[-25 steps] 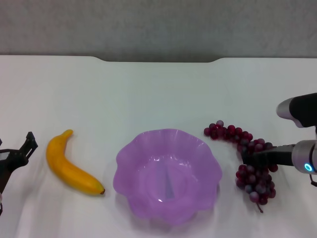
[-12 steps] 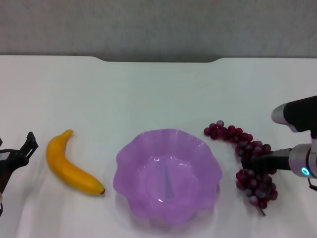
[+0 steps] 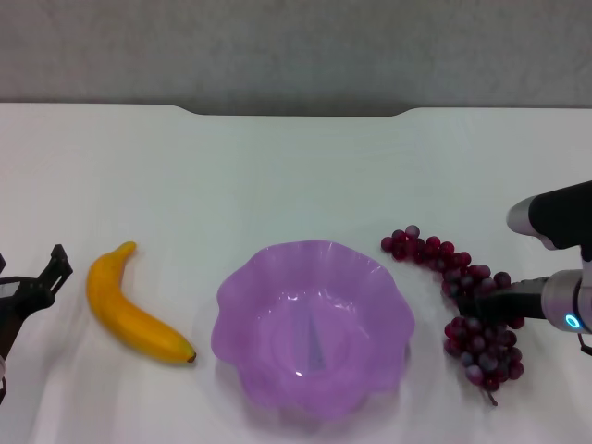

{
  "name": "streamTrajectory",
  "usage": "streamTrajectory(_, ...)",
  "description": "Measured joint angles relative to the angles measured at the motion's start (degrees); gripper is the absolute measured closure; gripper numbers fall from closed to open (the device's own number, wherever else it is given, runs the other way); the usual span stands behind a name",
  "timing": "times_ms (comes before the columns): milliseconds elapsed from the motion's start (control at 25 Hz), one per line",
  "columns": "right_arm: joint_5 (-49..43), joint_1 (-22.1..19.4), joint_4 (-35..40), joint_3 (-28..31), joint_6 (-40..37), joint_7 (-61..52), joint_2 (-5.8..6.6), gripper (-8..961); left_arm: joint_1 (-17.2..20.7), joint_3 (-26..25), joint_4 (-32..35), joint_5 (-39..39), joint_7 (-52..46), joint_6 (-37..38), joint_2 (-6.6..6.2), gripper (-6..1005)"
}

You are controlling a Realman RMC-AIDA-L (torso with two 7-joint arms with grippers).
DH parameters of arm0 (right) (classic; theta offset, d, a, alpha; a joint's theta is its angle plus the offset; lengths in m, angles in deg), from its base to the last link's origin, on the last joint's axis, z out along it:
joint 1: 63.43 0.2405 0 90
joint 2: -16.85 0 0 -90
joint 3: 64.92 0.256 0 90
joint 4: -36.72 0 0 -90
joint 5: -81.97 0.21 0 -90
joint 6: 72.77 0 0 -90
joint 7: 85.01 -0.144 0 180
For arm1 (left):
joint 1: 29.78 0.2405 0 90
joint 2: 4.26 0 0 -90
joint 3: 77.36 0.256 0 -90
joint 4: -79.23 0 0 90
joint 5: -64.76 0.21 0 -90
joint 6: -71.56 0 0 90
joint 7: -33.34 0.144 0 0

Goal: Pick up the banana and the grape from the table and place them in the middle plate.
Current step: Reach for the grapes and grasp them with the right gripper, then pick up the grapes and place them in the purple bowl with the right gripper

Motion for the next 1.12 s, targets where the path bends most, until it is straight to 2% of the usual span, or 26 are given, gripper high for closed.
streamTrajectory(400, 0.1, -0.4, 0.1, 0.1, -1.4, 0.3, -0.06, 362, 0.1, 0.0, 0.0, 0.0, 0.0, 0.0, 0.00, 93)
streamTrajectory(840, 0.1, -0.4, 0.1, 0.1, -1.4, 0.3, -0.05, 409, 0.1, 0.0, 0.0, 0.0, 0.0, 0.0, 0.00, 93)
streamTrajectory(920, 0.1, -0.4, 0.1, 0.1, -1.5, 0.3, -0.05, 460, 0.1, 0.0, 0.0, -0.1, 0.0, 0.0, 0.00, 93)
streamTrajectory(1120, 0.3, -0.4, 0.1, -0.3, -2.0, 0.3, -0.05, 507, 0.3, 0.0, 0.0, -0.2, 0.0, 0.0, -0.04, 93)
